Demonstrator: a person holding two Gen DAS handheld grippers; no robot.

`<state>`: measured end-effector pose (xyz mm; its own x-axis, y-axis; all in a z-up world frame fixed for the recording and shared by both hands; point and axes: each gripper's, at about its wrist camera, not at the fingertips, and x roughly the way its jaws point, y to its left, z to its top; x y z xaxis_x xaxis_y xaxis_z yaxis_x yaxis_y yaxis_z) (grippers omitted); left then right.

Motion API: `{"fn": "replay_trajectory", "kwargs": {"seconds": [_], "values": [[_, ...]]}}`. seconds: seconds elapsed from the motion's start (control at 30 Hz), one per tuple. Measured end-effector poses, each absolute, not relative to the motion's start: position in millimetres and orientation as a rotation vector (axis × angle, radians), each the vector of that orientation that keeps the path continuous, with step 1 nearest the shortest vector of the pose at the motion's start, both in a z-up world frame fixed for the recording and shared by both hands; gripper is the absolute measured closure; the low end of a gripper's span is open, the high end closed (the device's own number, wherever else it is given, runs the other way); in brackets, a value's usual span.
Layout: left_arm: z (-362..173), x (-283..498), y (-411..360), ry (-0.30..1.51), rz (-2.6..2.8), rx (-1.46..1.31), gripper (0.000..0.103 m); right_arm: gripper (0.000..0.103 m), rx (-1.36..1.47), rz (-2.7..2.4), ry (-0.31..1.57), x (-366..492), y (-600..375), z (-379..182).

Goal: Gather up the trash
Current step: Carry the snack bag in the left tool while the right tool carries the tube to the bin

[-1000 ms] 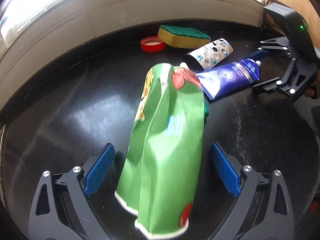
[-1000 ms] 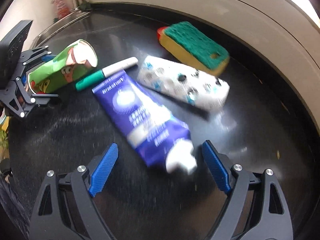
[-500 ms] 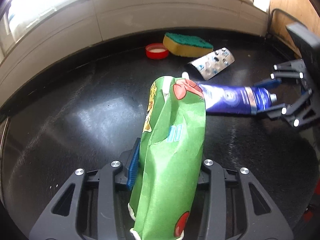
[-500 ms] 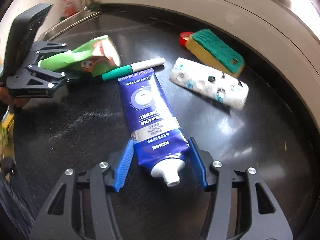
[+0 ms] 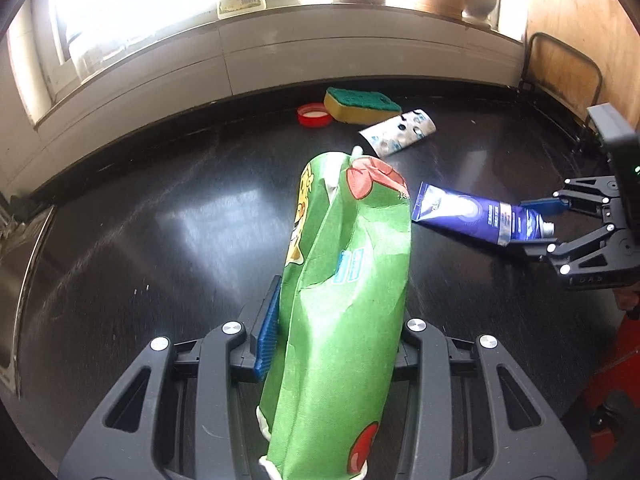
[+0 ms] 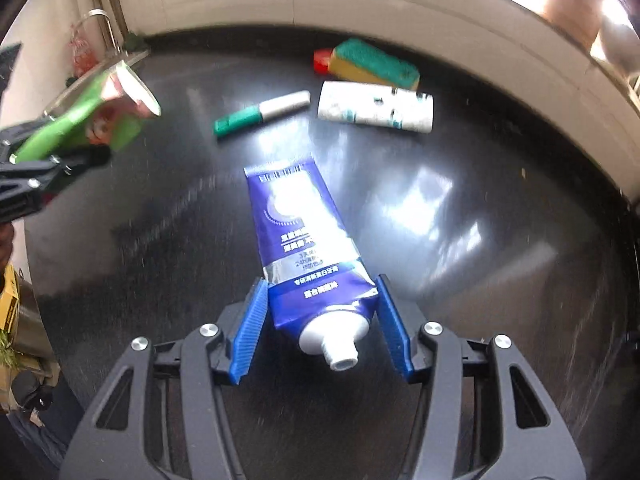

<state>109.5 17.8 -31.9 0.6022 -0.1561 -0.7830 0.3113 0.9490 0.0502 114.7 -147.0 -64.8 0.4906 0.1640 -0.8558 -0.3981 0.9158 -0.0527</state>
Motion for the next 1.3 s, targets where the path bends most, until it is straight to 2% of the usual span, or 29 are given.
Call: {"fn": "replay_trajectory", "kwargs": {"seconds": [0.13,0.17,0.2,0.37,0.4,0.43,0.47,0.97,1.1,1.3], "values": [[-33,94,18,0.894,-0.279,0.201,0.064,0.044,-0.262,0.359,1.026,105,-142,-66],[-33,91,18,0.894,-0.278,0.202,0.064,0.032,-0.274,0.37,1.025,106,-139,-65],[-33,90,19,0.895,-0.276,0.202,0.064,0.026,-0.287,0.378,1.023,108,-136,-64],[-35,86,22,0.907,-0.277,0.184,0.064,0.025,-0.306,0.439,1.079,133,-127,-68],[-35,85,23,0.906,-0.276,0.182,0.064,0.027,-0.309,0.448,1.077,137,-127,-68],[-34,85,24,0.907,-0.275,0.177,0.064,0.033,-0.311,0.46,1.07,138,-126,-67],[-34,84,25,0.907,-0.275,0.173,0.064,0.051,-0.316,0.463,1.065,139,-124,-65],[-23,74,43,0.889,-0.217,0.162,0.064,0.052,-0.268,0.468,1.003,121,-121,-48],[-18,55,74,0.881,-0.159,0.13,0.064,0.052,-0.286,0.533,0.955,116,-98,-50],[-15,4,152,0.875,-0.002,0.052,0.064,0.052,-0.33,0.705,0.904,88,-1,-32]]}}
